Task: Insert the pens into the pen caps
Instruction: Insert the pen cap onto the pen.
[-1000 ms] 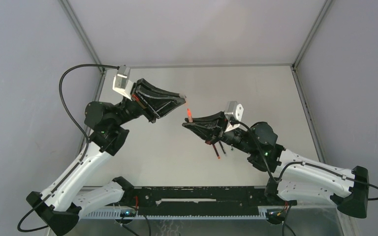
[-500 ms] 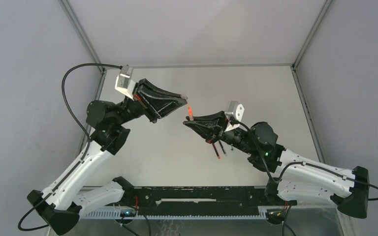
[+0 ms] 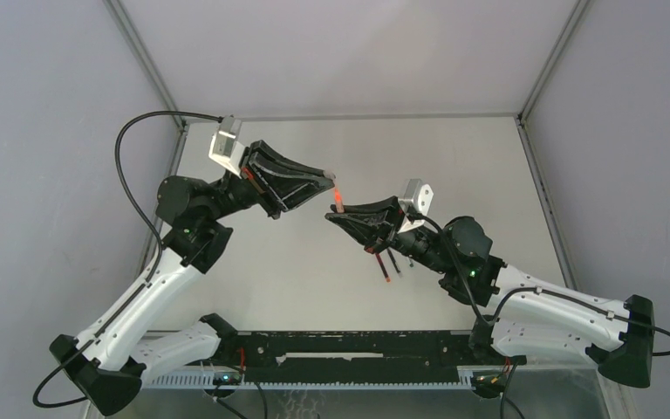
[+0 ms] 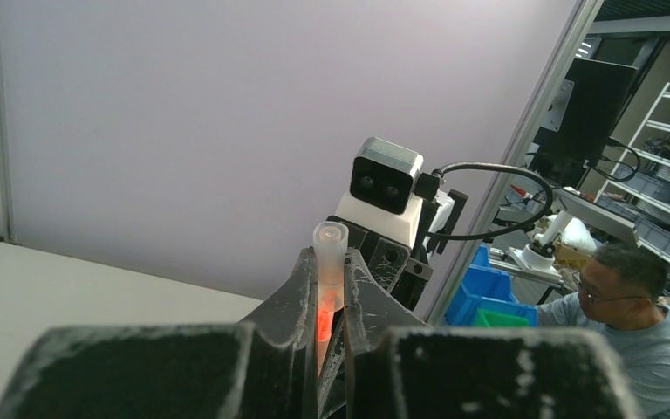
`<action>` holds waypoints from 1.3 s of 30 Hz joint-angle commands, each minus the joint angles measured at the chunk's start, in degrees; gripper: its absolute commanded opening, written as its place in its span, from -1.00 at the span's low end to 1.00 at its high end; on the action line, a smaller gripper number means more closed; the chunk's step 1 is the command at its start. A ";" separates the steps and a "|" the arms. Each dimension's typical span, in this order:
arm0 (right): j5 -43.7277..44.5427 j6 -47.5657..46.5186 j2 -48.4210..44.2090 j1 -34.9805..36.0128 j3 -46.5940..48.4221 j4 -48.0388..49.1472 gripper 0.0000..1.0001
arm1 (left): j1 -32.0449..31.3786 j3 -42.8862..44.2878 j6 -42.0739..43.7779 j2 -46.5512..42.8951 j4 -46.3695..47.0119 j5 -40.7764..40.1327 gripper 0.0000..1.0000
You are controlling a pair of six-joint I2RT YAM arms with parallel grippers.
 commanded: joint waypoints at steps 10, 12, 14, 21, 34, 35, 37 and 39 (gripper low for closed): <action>1.08 -0.49 -0.21 0.41 2.47 1.89 -1.00 | -0.24 4.16 3.43 -0.03 -2.50 1.50 -1.00; 1.44 -0.31 -0.31 0.45 2.48 1.80 -1.00 | -0.24 4.82 5.64 -0.02 -5.45 1.75 -1.00; 1.77 -0.30 -0.47 0.43 2.43 1.58 -1.00 | -0.24 5.52 7.95 -0.02 -8.52 2.05 -1.00; 4.13 0.18 -0.97 0.16 2.48 0.80 -1.00 | -0.22 7.87 15.86 0.02 -19.44 2.48 -1.00; 7.40 3.96 -1.13 -1.77 2.55 1.41 -1.00 | -1.21 6.85 18.80 0.24 -24.57 2.28 -0.51; 7.27 4.01 -1.11 -1.83 2.56 1.16 -1.00 | -1.25 6.85 18.77 0.28 -24.57 2.03 -0.42; 6.98 3.88 -0.96 -1.83 2.81 0.76 -1.00 | -1.25 6.96 18.60 0.23 -24.57 1.37 -0.21; 6.89 3.72 -0.87 -1.82 2.83 0.15 -1.00 | -1.28 7.06 18.30 0.09 -24.22 0.13 -0.03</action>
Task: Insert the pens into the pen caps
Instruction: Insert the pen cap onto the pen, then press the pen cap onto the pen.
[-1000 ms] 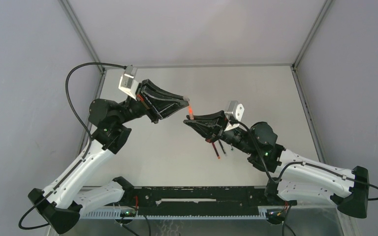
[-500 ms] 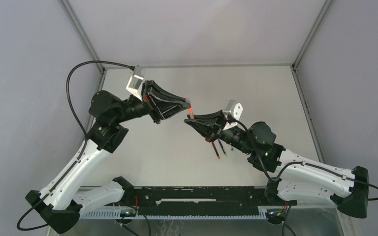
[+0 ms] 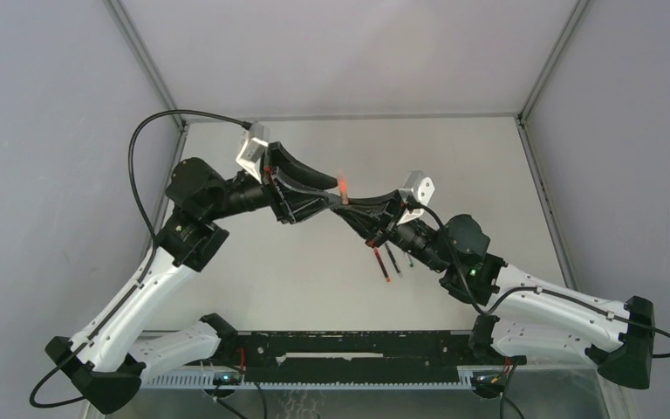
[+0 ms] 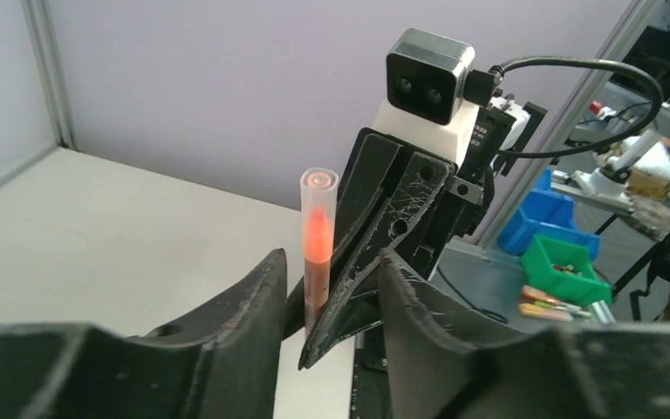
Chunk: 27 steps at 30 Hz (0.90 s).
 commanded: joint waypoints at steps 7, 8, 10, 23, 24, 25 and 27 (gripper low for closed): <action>0.08 0.53 -0.85 -0.21 2.76 0.15 -1.00 | -0.39 1.90 -2.37 -1.78 3.94 -6.57 0.20; -0.17 0.58 -0.78 -0.15 2.79 0.00 -1.00 | -0.35 1.78 -2.68 -1.97 4.90 -7.28 0.22; -0.35 0.87 -0.47 -0.19 2.78 -0.12 -1.00 | -0.30 1.88 -3.24 -2.10 6.62 -8.02 0.28; -2.61 1.82 0.21 -0.14 2.81 0.91 -1.00 | -0.37 3.85 -4.32 2.34 7.32 -3.62 0.31; -2.48 1.79 0.21 -0.15 2.80 0.88 -1.00 | -0.38 3.81 -4.38 2.55 7.32 -3.55 0.28; -2.50 1.80 0.21 -0.14 2.83 0.97 -1.00 | -0.43 3.77 -4.35 2.65 7.31 -3.54 0.24; -2.47 1.77 0.21 -0.19 2.81 1.07 -1.00 | -0.57 3.77 -4.29 2.75 7.31 -3.39 0.05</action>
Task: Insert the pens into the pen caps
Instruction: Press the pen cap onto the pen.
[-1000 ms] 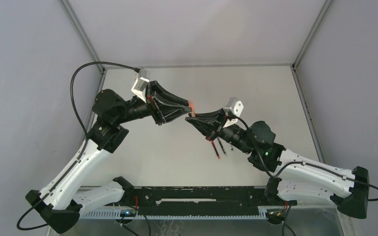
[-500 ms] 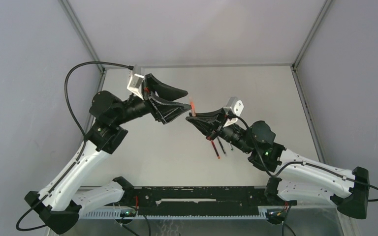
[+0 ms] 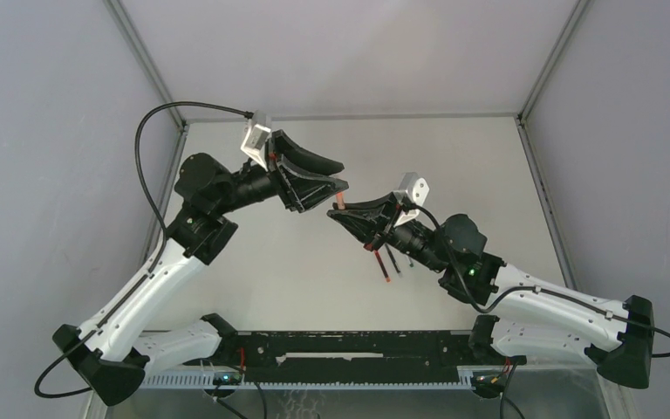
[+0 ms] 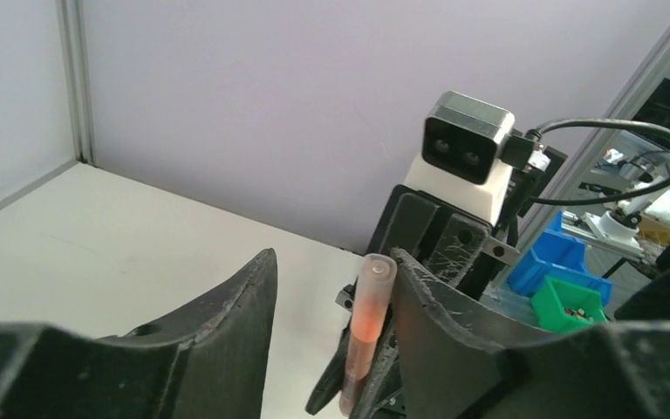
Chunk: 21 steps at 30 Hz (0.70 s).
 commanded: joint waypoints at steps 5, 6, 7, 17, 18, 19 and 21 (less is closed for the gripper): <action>-0.09 0.63 -0.03 -0.17 2.78 2.01 -1.00 | -0.44 3.74 -0.62 -0.38 1.67 1.62 -0.49; -0.07 0.66 0.03 -0.19 2.82 1.92 -1.00 | -0.44 3.75 -0.63 -0.40 1.61 1.74 -0.60; 0.04 0.74 0.03 -0.25 2.81 1.90 -1.00 | -0.43 3.81 -0.60 -0.42 1.61 1.86 -0.70; 3.85 5.06 0.13 -3.06 4.29 1.43 -1.00 | -1.51 4.55 3.02 -0.43 -6.33 -3.44 -1.00; 4.25 5.44 0.44 -3.58 5.36 0.42 -1.00 | -1.95 4.69 3.40 -0.28 -7.53 -4.13 -1.00; 4.91 5.49 0.99 -4.04 6.41 -0.74 -1.00 | -2.47 4.60 3.49 -0.12 -8.29 -4.69 -1.00; 3.86 4.32 1.43 -4.98 7.92 -2.31 -1.00 | -3.63 3.61 3.20 0.02 -8.58 -5.98 -1.00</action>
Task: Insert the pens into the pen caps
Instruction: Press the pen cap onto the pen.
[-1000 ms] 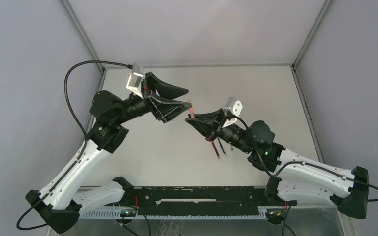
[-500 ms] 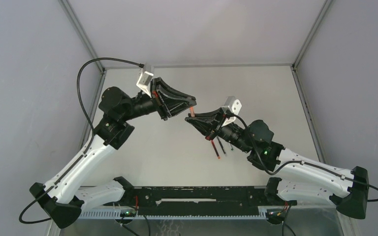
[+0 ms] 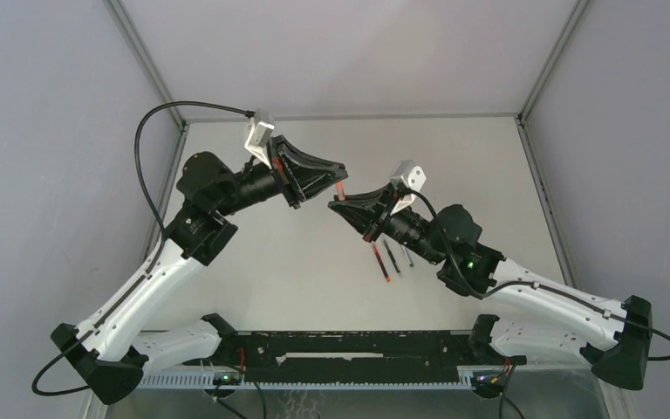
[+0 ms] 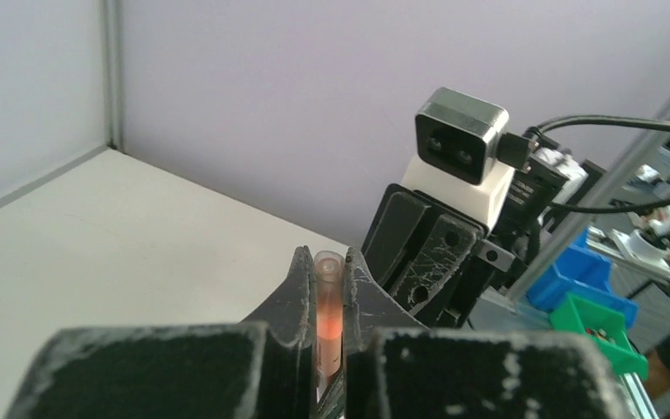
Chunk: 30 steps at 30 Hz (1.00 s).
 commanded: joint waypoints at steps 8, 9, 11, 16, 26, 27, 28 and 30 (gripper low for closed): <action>-2.06 -1.67 -3.55 -8.29 6.88 1.03 -1.00 | -7.55 -3.58 -1.21 1.16 -2.18 -5.08 -1.00; -2.05 -1.88 -3.94 -9.07 6.88 1.58 -1.00 | -8.79 -4.06 -1.18 1.69 -2.22 -5.39 -1.00; -1.92 -1.76 -4.57 -10.72 7.12 2.20 -1.00 | -11.12 -4.77 -0.32 3.08 -3.24 -5.94 -1.00; -3.37 -2.08 -4.41 -14.88 11.06 1.59 -1.00 | -15.22 -6.55 1.21 5.44 -4.44 -4.89 -1.00; -9.14 -3.05 0.31 -22.69 23.56 2.87 -1.00 | -20.20 -9.11 5.27 9.28 -7.77 -1.57 -1.00; -9.80 -3.12 0.88 -23.11 25.00 2.79 -1.00 | -20.79 -9.21 5.92 9.75 -9.07 -1.29 -1.00; -10.42 -3.46 1.43 -23.24 26.27 2.66 -1.00 | -21.37 -9.06 6.53 10.13 -9.99 -1.19 -1.00; -11.27 -4.14 2.79 -23.49 28.49 2.39 -1.00 | -22.16 -9.22 7.61 11.10 -11.00 -0.31 -1.00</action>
